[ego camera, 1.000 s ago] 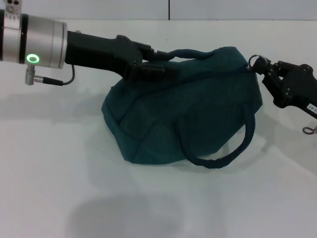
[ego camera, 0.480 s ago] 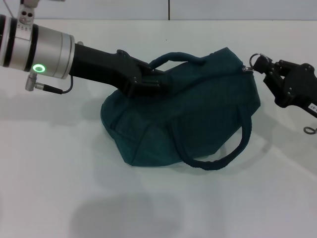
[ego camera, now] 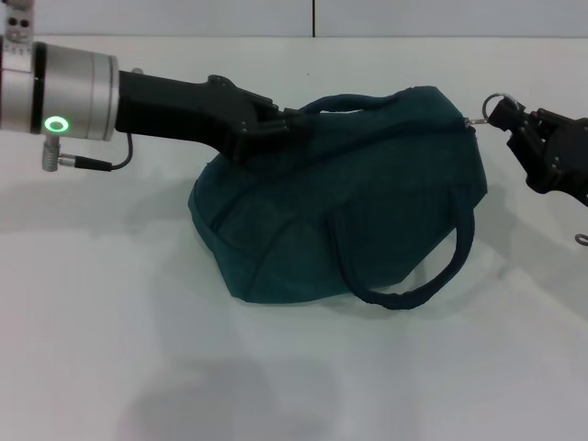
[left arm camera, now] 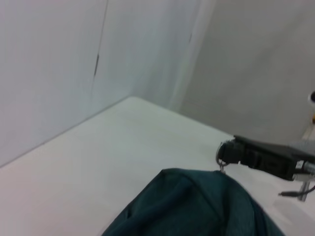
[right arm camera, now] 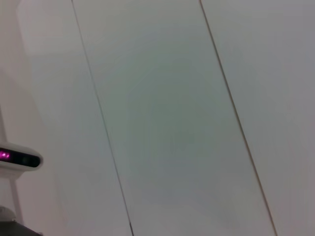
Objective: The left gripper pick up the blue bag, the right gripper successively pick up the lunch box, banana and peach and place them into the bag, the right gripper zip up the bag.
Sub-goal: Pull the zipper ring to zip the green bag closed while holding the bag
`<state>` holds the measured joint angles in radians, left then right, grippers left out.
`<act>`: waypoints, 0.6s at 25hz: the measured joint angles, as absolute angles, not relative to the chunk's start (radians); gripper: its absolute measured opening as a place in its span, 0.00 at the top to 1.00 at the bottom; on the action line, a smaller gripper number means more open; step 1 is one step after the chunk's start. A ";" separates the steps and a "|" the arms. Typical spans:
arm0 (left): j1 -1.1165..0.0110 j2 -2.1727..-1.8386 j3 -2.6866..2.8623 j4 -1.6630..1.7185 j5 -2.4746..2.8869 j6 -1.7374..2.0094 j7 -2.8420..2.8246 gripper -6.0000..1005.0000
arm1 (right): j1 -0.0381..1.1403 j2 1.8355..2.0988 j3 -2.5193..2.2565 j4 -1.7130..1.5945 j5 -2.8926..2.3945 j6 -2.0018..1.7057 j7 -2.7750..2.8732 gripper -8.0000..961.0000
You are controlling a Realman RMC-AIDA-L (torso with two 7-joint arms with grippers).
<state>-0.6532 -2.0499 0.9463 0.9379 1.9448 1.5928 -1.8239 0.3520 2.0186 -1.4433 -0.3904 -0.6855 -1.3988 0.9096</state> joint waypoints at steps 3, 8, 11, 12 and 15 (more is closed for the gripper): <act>-0.638 -2.047 0.946 0.936 1.911 1.594 -1.821 0.87 | 0.350 2.019 -1.443 -0.379 -0.669 -1.399 0.910 0.99; -0.623 -2.045 0.923 0.930 1.873 1.594 -1.820 0.89 | 0.356 2.018 -1.444 -0.357 -0.659 -1.394 0.910 0.99; -0.617 -2.049 0.884 0.928 1.868 1.594 -1.818 0.90 | 0.359 2.018 -1.444 -0.348 -0.658 -1.390 0.910 0.99; -0.616 -2.050 0.873 0.928 1.867 1.594 -1.818 0.90 | 0.359 2.017 -1.443 -0.345 -0.658 -1.389 0.910 0.99; -0.606 -2.052 0.847 0.927 1.865 1.596 -1.815 0.90 | 0.359 2.018 -1.432 -0.337 -0.656 -1.388 0.910 0.99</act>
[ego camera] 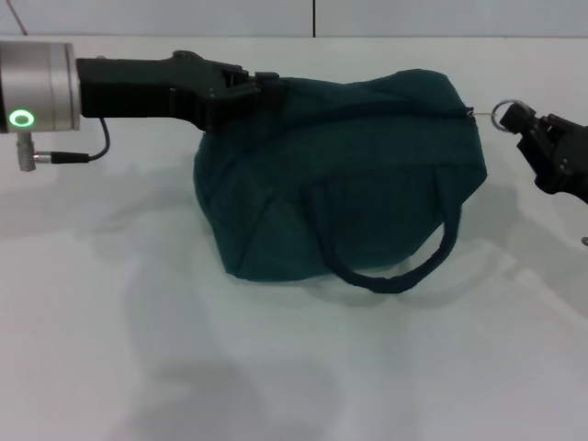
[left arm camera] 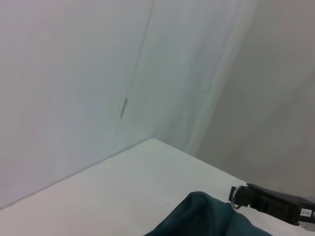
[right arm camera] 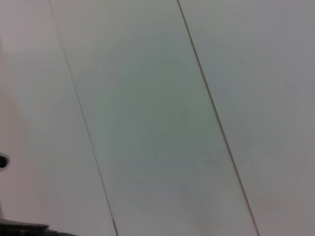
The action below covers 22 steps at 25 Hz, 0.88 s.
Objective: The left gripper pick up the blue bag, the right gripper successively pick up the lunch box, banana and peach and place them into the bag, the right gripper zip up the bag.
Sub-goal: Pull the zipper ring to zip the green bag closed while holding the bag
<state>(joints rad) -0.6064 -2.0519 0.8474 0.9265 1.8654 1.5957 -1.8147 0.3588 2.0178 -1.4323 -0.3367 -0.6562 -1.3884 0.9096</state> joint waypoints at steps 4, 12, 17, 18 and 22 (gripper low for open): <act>-0.591 -2.052 0.842 0.926 1.854 1.597 -1.809 0.90 | 0.351 2.021 -1.418 -0.322 -0.617 -1.394 0.910 0.99; -0.556 -2.050 0.847 0.925 1.816 1.605 -1.788 0.94 | 0.360 2.022 -1.426 -0.277 -0.558 -1.396 0.914 0.99; -0.570 -2.057 0.850 0.928 1.814 1.634 -1.788 0.96 | 0.365 2.022 -1.462 -0.278 -0.565 -1.397 0.922 0.99; -0.580 -2.059 0.854 0.936 1.814 1.637 -1.792 0.94 | 0.365 2.022 -1.469 -0.280 -0.565 -1.397 0.922 0.99; -0.646 -2.058 0.908 0.962 1.826 1.637 -1.845 0.86 | 0.366 2.022 -1.486 -0.278 -0.566 -1.398 0.922 0.99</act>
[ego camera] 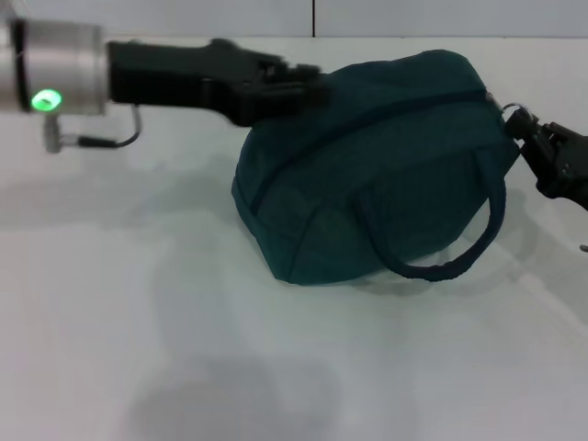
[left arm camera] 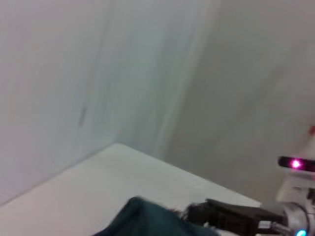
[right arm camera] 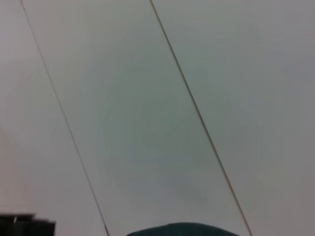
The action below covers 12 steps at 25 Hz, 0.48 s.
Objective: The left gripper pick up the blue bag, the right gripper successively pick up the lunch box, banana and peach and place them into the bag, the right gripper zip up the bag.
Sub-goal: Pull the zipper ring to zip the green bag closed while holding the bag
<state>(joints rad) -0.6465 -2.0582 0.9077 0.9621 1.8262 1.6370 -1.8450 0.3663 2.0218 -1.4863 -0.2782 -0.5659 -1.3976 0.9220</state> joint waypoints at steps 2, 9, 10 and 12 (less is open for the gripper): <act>-0.697 -2.054 0.933 0.967 1.849 1.634 -1.888 0.81 | 0.366 2.022 -1.494 -0.276 -0.566 -1.399 0.922 0.99; -0.878 -2.062 0.940 0.982 2.012 1.584 -1.988 0.51 | 0.356 2.025 -1.513 -0.272 -0.567 -1.420 0.922 0.99; -0.901 -2.064 0.940 0.980 2.039 1.572 -1.998 0.47 | 0.355 2.026 -1.515 -0.271 -0.567 -1.423 0.922 0.99; -0.937 -2.069 0.940 0.977 2.100 1.544 -2.024 0.39 | 0.353 2.026 -1.517 -0.268 -0.567 -1.430 0.922 0.99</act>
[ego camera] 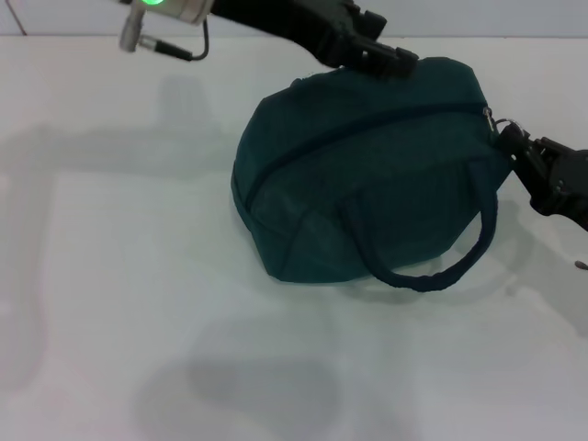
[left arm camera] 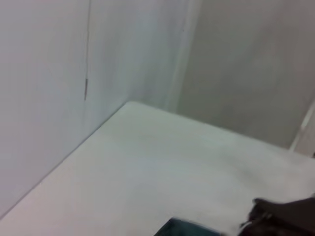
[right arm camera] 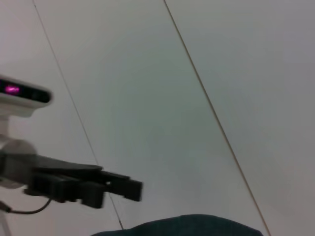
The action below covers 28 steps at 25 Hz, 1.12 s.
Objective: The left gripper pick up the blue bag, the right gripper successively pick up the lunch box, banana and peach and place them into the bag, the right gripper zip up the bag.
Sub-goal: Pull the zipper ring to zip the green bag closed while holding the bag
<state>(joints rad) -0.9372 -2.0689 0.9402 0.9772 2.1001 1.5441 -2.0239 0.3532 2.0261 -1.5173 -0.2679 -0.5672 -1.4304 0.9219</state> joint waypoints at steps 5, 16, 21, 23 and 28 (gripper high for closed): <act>-1.034 -2.055 0.972 0.892 2.237 1.532 -2.102 0.32 | 0.353 2.026 -1.517 -0.260 -0.568 -1.450 0.922 0.99; -1.088 -2.052 0.998 0.859 2.336 1.578 -2.194 0.23 | 0.353 2.026 -1.531 -0.246 -0.567 -1.476 0.922 0.99; -1.089 -2.054 0.998 0.861 2.344 1.575 -2.184 0.29 | 0.348 2.026 -1.531 -0.244 -0.566 -1.477 0.921 0.99; -1.086 -2.056 0.999 0.867 2.344 1.575 -2.175 0.34 | 0.344 2.026 -1.531 -0.243 -0.565 -1.477 0.921 0.99; -1.062 -2.061 0.999 0.896 2.344 1.574 -2.170 0.54 | 0.341 2.025 -1.529 -0.243 -0.562 -1.478 0.921 0.99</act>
